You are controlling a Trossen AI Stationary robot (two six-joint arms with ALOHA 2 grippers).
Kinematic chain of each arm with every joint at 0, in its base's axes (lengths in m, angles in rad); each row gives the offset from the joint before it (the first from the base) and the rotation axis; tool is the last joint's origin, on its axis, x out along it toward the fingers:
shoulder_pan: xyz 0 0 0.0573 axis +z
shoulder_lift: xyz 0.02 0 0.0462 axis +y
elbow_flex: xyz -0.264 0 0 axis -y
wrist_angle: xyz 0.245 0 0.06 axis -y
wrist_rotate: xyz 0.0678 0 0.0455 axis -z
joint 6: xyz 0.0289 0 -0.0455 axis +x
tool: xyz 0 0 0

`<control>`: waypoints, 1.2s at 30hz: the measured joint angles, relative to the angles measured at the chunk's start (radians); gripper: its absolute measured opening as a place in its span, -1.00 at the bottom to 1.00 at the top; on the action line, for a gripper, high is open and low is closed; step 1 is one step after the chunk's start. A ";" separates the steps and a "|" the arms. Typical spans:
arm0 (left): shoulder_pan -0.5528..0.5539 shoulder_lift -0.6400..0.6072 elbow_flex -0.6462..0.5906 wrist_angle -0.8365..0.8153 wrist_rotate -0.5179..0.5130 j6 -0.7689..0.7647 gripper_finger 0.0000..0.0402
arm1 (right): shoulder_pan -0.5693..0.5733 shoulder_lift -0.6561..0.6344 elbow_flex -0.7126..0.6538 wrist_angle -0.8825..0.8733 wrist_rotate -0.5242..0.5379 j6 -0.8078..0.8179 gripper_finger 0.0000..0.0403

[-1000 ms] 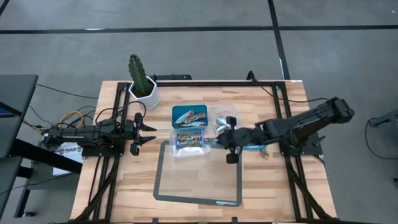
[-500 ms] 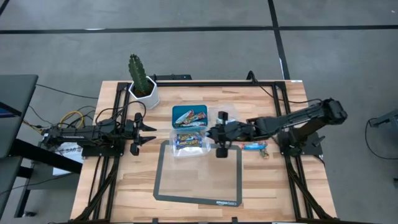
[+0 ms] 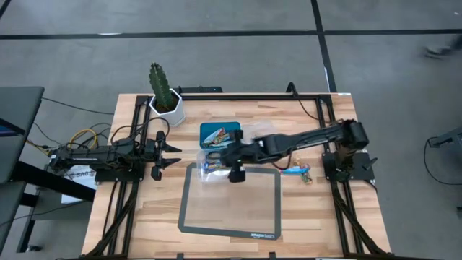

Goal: Pick and place Granola Bars by type
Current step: Put the blue granola bar into the left transparent bin

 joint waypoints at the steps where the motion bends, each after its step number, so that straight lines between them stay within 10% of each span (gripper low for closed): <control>1: 0.000 0.000 0.000 0.000 0.000 0.000 -0.22 | 0.000 0.020 0.027 -0.038 0.000 0.000 -0.78; 13: 0.000 0.008 0.000 0.001 0.002 0.000 -0.22 | 0.000 0.196 0.278 -0.266 0.000 -0.026 -0.78; 36: 0.000 0.022 0.000 0.000 0.003 0.000 -0.22 | -0.013 0.342 0.283 -0.302 -0.043 0.033 -0.77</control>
